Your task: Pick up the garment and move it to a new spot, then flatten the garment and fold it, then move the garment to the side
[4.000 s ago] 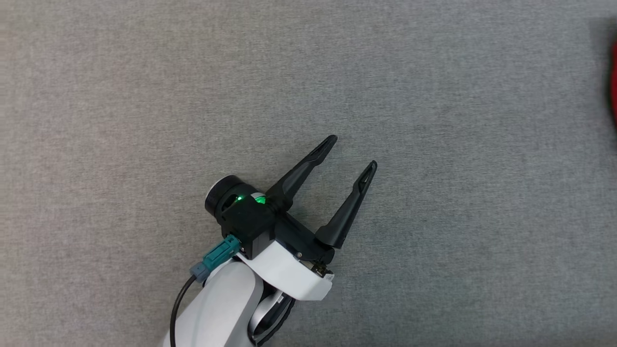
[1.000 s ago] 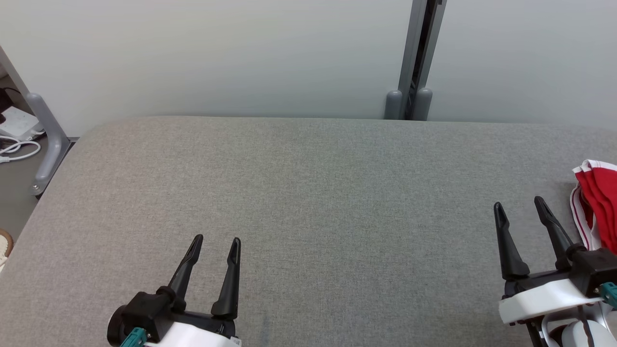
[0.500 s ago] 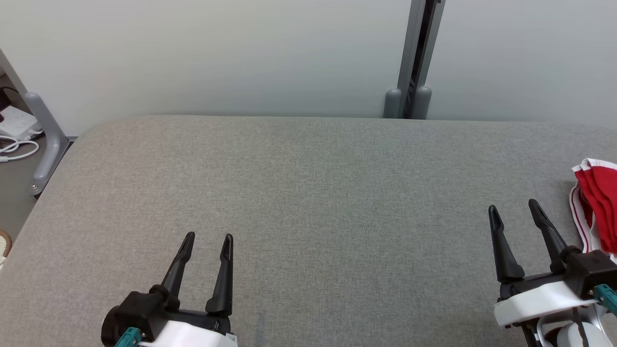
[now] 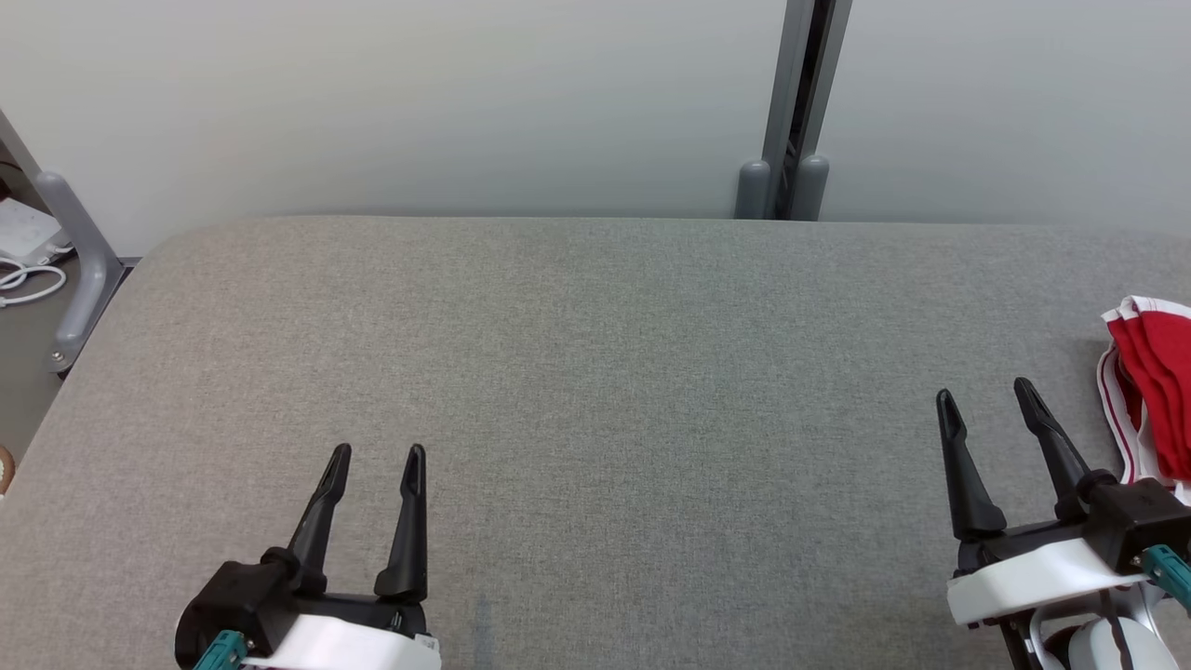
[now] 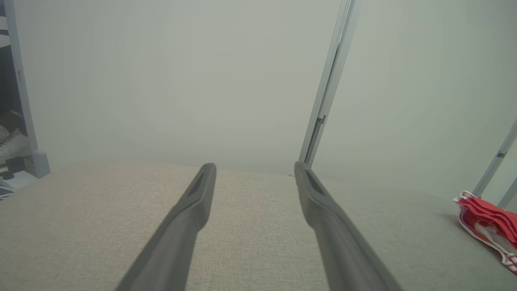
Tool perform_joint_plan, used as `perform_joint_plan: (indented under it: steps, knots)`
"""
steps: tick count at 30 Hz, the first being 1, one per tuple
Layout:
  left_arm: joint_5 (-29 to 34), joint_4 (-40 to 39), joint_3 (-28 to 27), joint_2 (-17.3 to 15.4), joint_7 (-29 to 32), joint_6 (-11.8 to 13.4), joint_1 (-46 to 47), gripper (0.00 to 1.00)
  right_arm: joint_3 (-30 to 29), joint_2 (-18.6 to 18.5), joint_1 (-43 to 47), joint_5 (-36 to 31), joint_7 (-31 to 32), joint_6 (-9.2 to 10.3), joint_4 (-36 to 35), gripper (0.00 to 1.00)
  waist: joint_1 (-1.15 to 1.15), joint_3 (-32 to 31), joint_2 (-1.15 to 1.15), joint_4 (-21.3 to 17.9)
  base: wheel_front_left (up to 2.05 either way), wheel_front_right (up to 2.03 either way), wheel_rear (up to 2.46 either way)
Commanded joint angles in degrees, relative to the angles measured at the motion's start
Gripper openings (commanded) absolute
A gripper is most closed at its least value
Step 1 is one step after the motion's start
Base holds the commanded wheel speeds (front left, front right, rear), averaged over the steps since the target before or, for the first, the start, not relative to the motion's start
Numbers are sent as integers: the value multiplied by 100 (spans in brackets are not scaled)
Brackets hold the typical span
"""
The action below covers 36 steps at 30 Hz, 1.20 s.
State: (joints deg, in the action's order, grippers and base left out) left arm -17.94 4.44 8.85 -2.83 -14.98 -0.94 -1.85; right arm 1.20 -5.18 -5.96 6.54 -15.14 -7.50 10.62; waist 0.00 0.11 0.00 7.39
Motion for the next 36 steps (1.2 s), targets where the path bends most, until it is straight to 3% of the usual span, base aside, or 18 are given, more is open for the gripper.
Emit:
perform_joint_plan:
  steps: [1,36]
  knots:
    - [-5,14,-39,-22,-11,41,50,100,15,-4,-57,16,-5,3,-12,100,0,5,0,-2,0,0,0]
    - [-502,142,-211,-22,-11,50,-93,100,277,-157,-76,136,-5,3,106,100,0,-118,0,86,0,0,0]
